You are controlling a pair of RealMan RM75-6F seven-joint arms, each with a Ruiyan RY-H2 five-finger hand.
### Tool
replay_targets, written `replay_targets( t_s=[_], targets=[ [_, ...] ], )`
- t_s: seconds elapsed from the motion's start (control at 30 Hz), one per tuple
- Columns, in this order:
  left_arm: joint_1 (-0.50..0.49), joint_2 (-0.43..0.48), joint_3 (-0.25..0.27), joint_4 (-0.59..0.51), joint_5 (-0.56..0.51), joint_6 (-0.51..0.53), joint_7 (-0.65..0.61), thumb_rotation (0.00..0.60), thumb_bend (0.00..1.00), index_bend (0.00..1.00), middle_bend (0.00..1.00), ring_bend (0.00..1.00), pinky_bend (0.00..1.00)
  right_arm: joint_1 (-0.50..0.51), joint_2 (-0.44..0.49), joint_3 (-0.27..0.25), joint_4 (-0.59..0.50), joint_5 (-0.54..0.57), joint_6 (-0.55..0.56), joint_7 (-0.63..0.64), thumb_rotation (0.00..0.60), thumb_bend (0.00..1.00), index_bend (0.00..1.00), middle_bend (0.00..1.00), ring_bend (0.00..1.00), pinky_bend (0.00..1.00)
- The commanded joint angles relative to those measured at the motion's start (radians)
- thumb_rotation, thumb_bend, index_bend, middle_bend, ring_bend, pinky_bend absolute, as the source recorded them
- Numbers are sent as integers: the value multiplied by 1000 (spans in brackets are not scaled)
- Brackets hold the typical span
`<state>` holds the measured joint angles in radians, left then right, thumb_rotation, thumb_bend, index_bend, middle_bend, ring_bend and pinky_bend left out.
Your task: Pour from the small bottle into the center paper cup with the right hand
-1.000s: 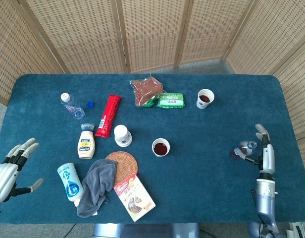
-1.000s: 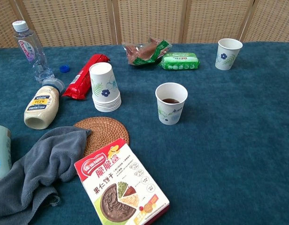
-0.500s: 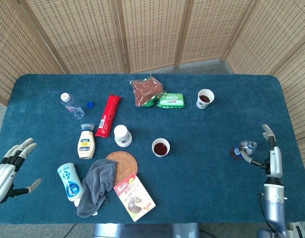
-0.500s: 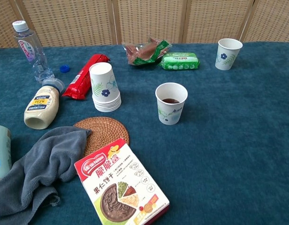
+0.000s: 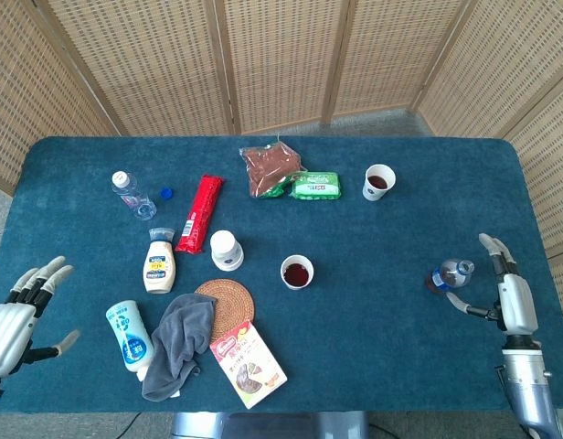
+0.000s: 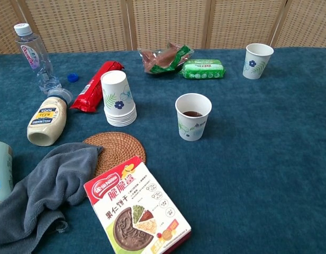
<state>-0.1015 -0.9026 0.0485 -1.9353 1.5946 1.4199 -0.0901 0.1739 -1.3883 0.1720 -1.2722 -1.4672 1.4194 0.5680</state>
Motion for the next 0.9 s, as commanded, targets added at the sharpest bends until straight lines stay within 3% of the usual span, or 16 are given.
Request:
replay_targets(
  t_s=[0.03,0.47,0.9],
  targets=[
    [14,-40,-19,-12,-48,21,98,600,319,0,0,0,0,-6,19,-26,-5,-15,5,-98,590,0,19,0,0,83],
    [55,-108,-30,-29,-138,65,281,600,320,0,0,0,0,-35,106,-58,-98,-14,20,-250,599,0,29,0,0,22],
    [65,-121,-47,-8,-149,91,325,600,319,0,0,0,0,-31,83,-92,-78,-36,17,-462,600,0,34,0,0,0]
  ],
)
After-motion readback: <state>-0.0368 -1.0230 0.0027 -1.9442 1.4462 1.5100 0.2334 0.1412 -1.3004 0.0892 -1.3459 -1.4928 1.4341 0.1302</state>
